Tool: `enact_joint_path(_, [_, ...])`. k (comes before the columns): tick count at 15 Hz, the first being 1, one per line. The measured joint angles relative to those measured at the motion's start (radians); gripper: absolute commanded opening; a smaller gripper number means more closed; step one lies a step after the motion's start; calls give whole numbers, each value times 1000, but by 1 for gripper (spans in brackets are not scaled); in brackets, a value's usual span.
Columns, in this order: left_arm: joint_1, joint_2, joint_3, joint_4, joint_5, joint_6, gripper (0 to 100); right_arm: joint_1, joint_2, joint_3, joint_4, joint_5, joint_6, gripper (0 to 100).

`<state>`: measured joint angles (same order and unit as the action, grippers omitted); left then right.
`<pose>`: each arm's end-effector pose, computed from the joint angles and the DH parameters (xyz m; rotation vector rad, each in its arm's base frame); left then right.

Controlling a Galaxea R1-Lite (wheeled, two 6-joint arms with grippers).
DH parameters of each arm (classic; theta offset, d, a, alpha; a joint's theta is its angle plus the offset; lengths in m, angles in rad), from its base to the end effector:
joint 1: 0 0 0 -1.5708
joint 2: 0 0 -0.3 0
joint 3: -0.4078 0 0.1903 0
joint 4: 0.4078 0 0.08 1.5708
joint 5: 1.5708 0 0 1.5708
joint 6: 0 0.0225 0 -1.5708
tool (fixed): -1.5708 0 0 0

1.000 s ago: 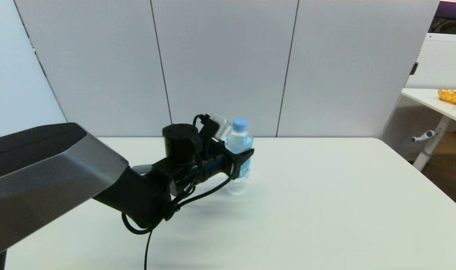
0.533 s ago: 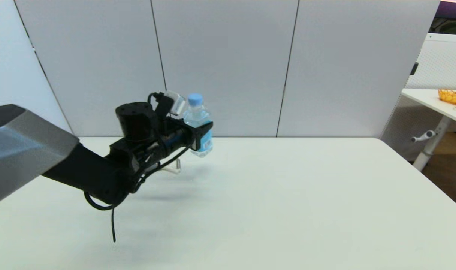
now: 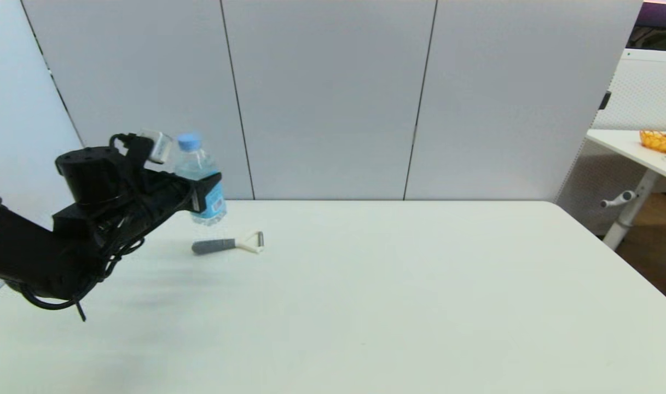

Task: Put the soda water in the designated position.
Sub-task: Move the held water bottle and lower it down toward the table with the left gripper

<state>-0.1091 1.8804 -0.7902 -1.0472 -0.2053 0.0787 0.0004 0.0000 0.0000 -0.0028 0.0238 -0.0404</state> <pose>0.3385 -0.0417 0.1613 0.0760 0.0307 -0.3159 -0.0228 0.0005 0.0758 -0.0404 -0.0033 0.0241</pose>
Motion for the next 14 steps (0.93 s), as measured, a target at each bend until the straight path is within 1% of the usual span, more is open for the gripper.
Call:
enact_joint_path(3, [120,-22,33,0,1,30,0,0,0,0,0,0,0,100])
enact_joint_path(5, [170,-21,49,-3,2,47,0,0,0,0,0,1,0,100])
enact_joint_path(9, [208,-7,103,-17,4,45,0,0,0,0,0,1,0,100])
enact_joint_path(14, [214,31,127,-64,4,39,0,0,0,0,0,0,0,100])
